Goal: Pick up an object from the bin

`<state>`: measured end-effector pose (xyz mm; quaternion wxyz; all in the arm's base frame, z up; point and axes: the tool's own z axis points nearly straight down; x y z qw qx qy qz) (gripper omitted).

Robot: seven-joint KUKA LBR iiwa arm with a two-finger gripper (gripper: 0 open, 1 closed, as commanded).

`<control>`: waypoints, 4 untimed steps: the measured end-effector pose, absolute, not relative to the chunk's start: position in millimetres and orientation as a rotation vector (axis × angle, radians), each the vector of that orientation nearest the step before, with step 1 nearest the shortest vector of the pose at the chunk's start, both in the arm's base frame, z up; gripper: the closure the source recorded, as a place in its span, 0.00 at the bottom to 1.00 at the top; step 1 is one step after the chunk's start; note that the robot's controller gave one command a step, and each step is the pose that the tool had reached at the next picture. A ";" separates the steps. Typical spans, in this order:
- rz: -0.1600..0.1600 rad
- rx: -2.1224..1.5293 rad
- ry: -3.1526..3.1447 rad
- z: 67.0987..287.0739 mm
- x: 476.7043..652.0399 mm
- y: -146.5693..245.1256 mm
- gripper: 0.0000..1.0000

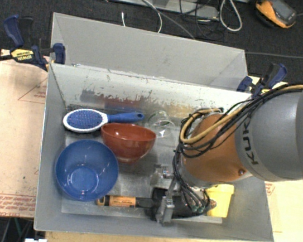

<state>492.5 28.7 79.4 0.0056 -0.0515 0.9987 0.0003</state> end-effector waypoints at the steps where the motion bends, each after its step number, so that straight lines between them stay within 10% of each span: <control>1: 0.003 -0.239 3.120 72.6 493.1 50.1 1.00; 3: 0.001 -0.254 3.130 86.4 495.2 53.4 1.00; 4: 0.004 -0.976 2.980 76.1 501.6 12.6 1.00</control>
Offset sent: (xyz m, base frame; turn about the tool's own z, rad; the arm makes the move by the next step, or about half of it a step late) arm 0.0000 0.0000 0.0000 0.0000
